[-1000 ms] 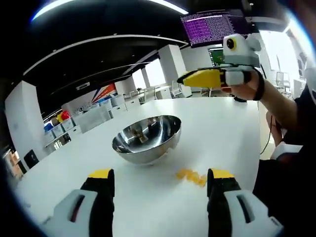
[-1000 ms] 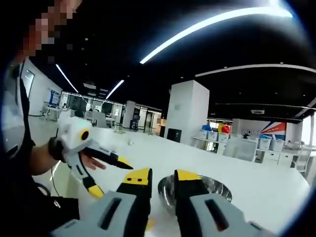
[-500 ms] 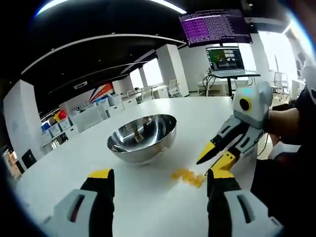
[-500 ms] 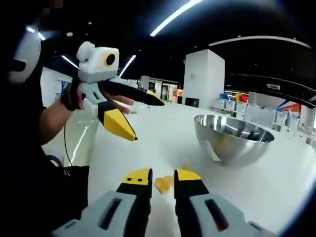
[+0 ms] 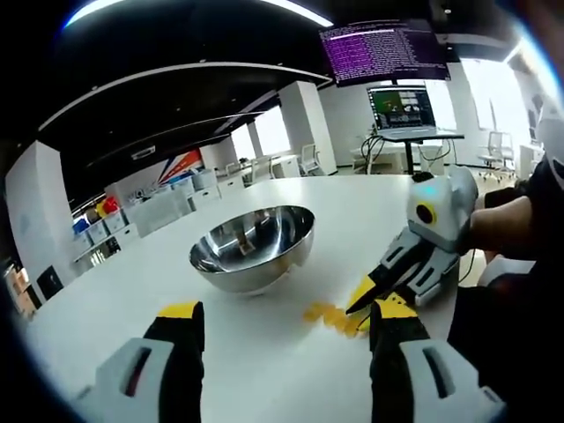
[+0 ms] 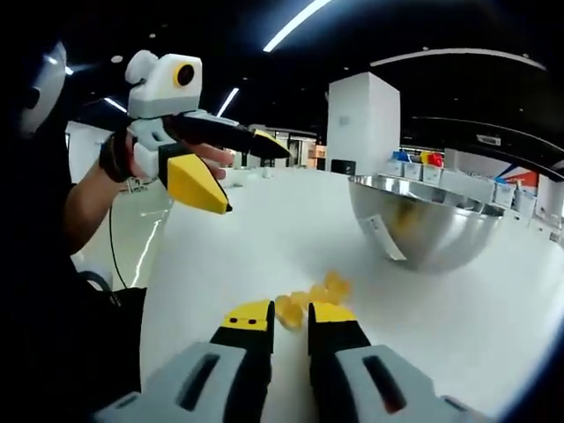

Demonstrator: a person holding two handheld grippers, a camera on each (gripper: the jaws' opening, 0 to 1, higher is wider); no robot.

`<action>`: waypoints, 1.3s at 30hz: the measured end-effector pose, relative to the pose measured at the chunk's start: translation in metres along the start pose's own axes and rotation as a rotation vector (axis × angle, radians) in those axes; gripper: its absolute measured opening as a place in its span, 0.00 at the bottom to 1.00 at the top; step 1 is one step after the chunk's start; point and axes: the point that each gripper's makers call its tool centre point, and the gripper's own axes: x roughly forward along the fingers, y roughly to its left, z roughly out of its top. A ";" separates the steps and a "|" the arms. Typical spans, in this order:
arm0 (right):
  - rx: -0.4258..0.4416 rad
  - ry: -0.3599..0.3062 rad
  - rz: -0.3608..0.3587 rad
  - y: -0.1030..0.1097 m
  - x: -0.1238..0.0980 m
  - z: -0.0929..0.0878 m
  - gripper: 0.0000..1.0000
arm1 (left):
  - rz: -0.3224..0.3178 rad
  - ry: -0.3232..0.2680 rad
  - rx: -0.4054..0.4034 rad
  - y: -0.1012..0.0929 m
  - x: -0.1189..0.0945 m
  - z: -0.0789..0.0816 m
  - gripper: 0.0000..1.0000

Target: Pick up the QQ candy scattered on the table and place it into the stainless steel bowl on the table

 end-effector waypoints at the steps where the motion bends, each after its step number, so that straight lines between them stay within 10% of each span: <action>1: -0.001 0.000 -0.003 -0.001 0.000 0.000 0.14 | -0.003 -0.003 0.000 0.000 0.001 0.000 0.76; 39: -0.013 -0.025 -0.023 -0.001 0.000 0.002 0.06 | -0.016 0.016 0.000 -0.004 0.002 -0.008 0.76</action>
